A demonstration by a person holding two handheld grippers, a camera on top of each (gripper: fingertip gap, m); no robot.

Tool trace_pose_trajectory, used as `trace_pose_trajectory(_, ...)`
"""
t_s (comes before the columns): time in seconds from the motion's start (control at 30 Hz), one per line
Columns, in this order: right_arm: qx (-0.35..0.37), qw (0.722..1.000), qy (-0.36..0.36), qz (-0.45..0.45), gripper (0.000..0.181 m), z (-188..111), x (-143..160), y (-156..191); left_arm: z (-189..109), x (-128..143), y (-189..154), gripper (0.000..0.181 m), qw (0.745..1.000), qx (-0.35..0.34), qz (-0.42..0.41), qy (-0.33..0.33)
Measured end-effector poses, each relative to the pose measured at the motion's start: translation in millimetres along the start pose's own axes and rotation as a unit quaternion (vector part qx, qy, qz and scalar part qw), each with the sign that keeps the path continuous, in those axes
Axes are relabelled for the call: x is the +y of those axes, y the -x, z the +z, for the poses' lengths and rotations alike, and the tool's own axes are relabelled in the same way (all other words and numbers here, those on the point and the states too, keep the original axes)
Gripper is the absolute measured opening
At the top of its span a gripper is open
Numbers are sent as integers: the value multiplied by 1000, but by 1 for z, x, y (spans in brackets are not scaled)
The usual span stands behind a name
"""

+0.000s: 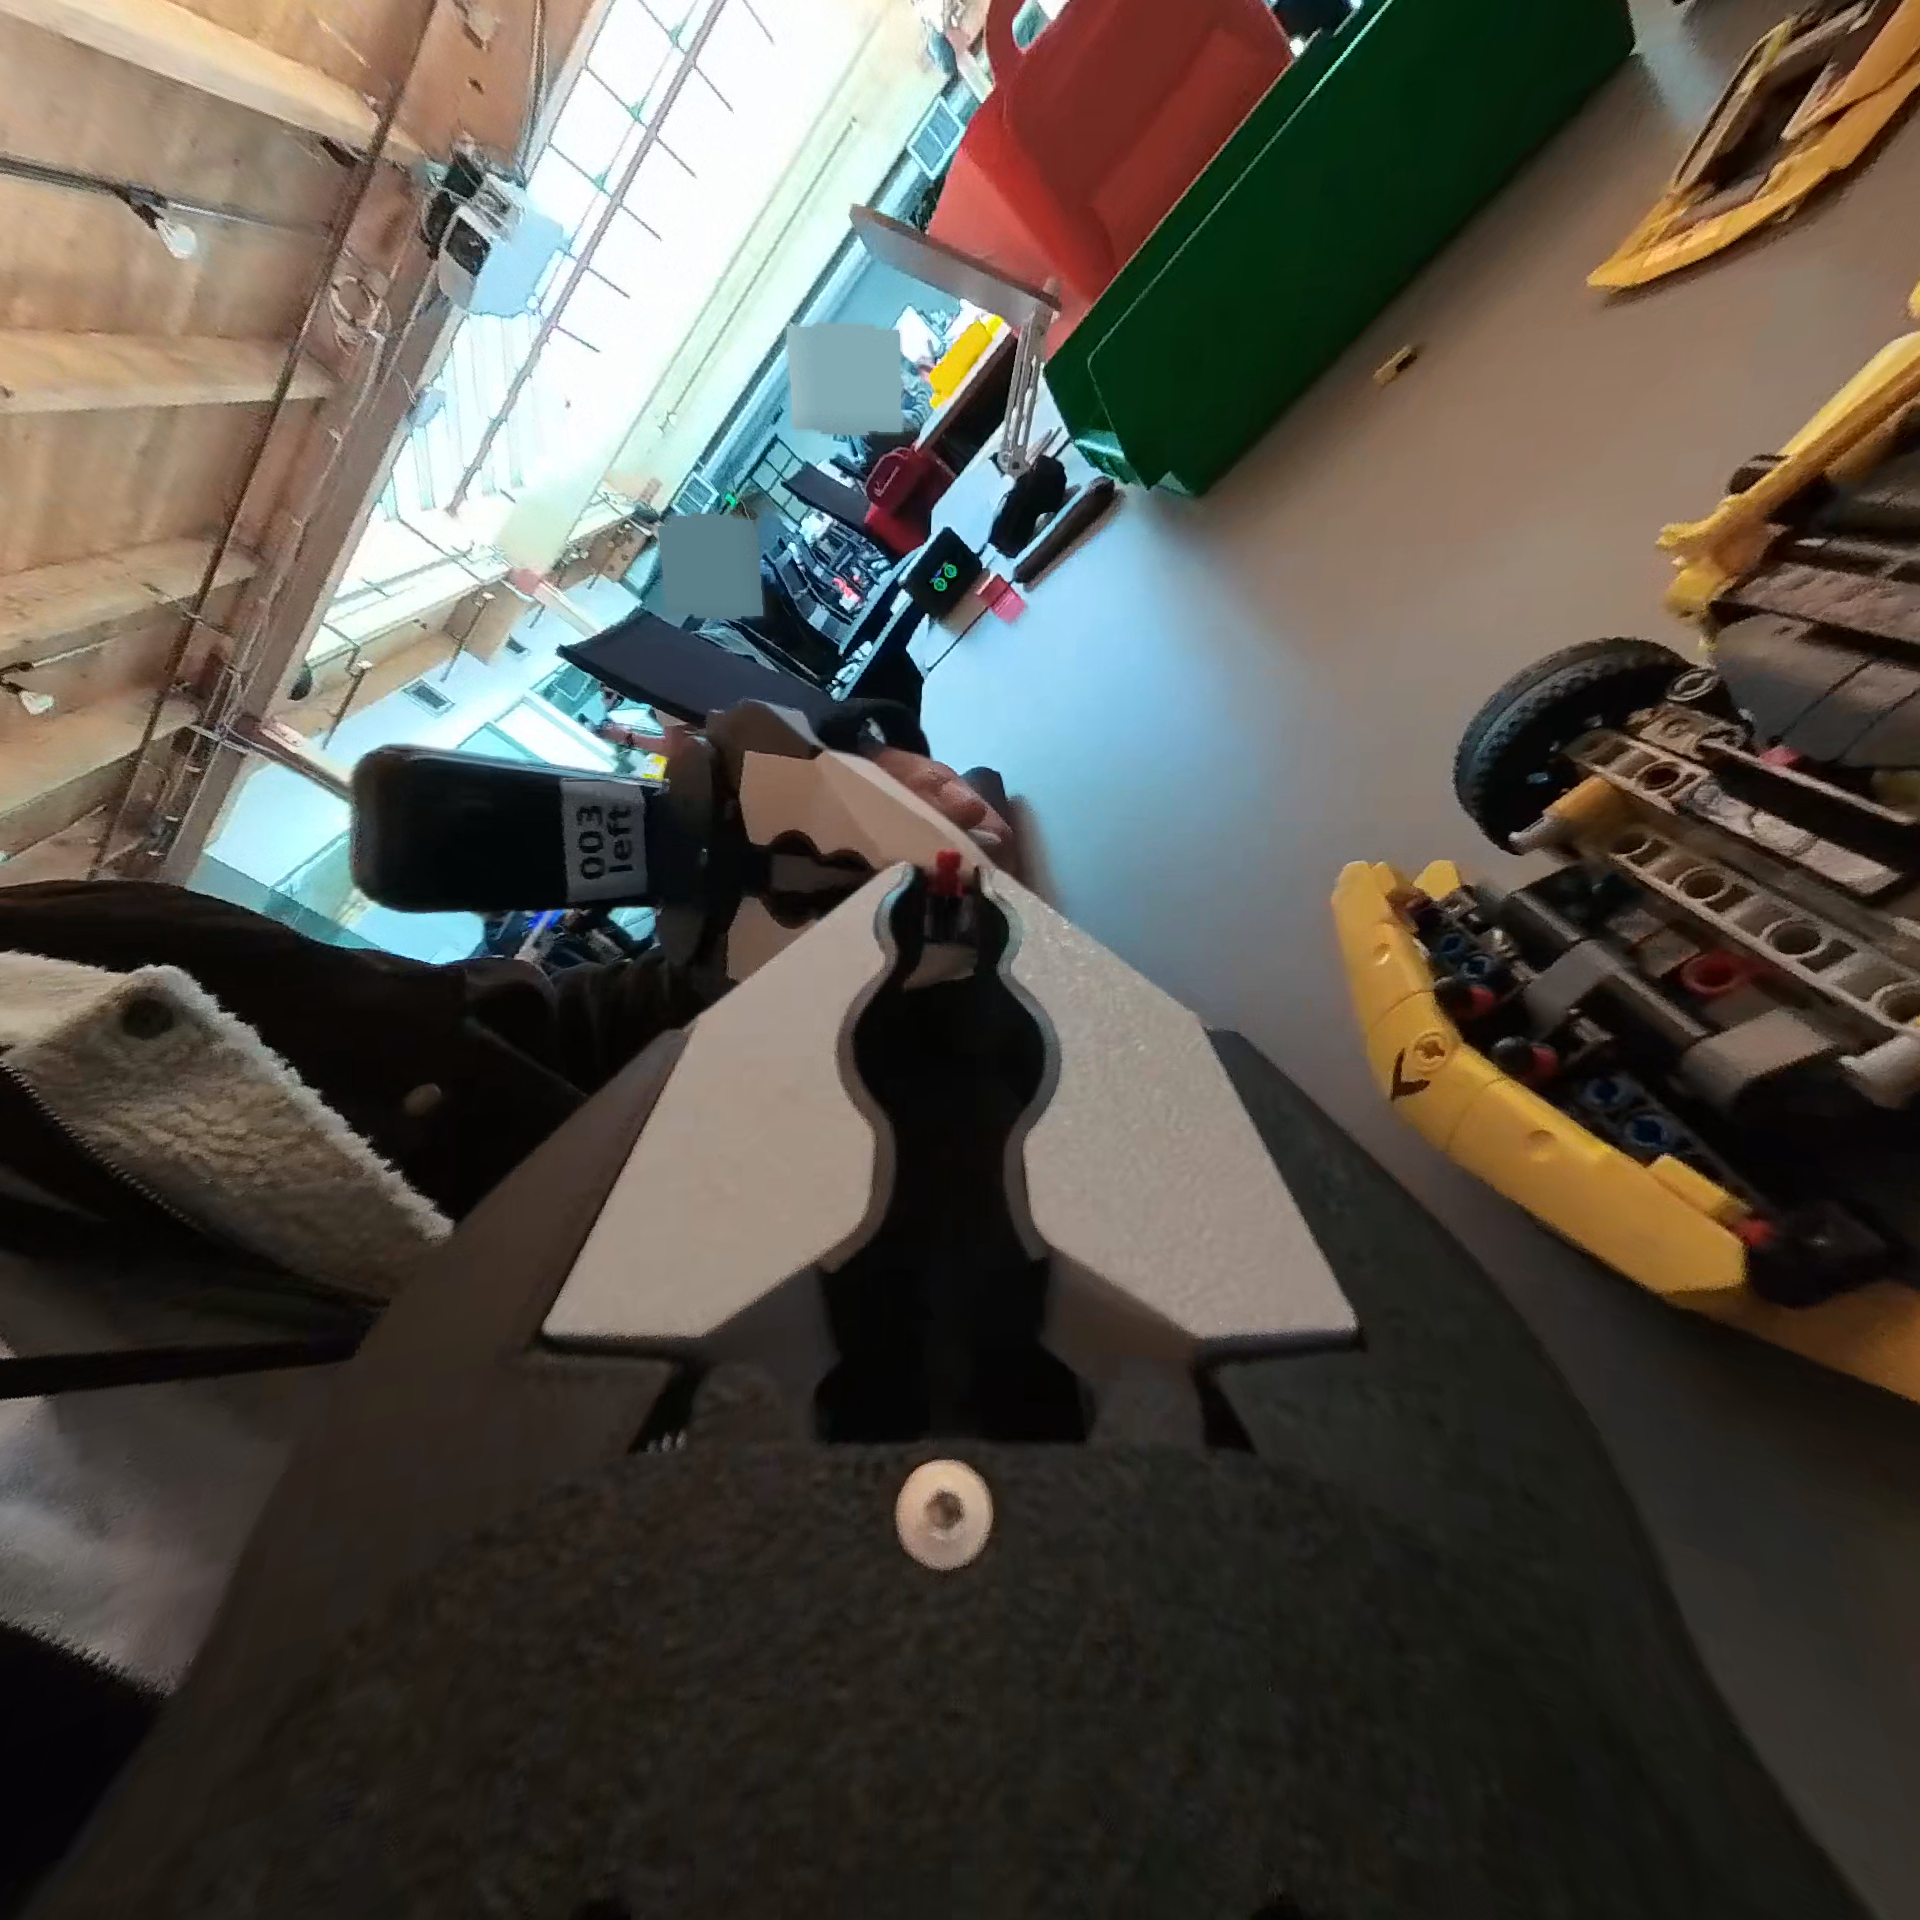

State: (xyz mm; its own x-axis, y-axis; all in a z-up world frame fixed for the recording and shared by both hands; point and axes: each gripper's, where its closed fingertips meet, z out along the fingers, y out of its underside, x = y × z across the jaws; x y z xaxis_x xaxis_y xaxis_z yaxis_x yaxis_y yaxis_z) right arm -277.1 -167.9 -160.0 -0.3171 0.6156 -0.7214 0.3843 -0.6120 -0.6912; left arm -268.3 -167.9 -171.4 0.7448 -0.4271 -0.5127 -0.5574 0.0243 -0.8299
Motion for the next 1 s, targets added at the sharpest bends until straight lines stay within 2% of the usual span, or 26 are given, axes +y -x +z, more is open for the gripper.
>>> trace_pose_trajectory(0.17,5,1000,13,-1,4,2,4,-1,2,3,-6,7,1000,4,21,9)
trace_pose_trajectory(0.33,44,998,21,-37,2,2,5,-6,4,5,-5,7,999,-6,38,19)
trace_pose_trajectory(0.77,18,1000,22,8,1,1,8,-8,8,8,-14,6,996,-10,77,32)
trace_pose_trajectory(0.87,22,998,40,30,1,2,14,-14,10,13,-19,6,992,-14,114,53)
trace_pose_trajectory(1.0,71,993,88,36,2,3,29,-30,15,28,-30,6,981,-1,167,96)
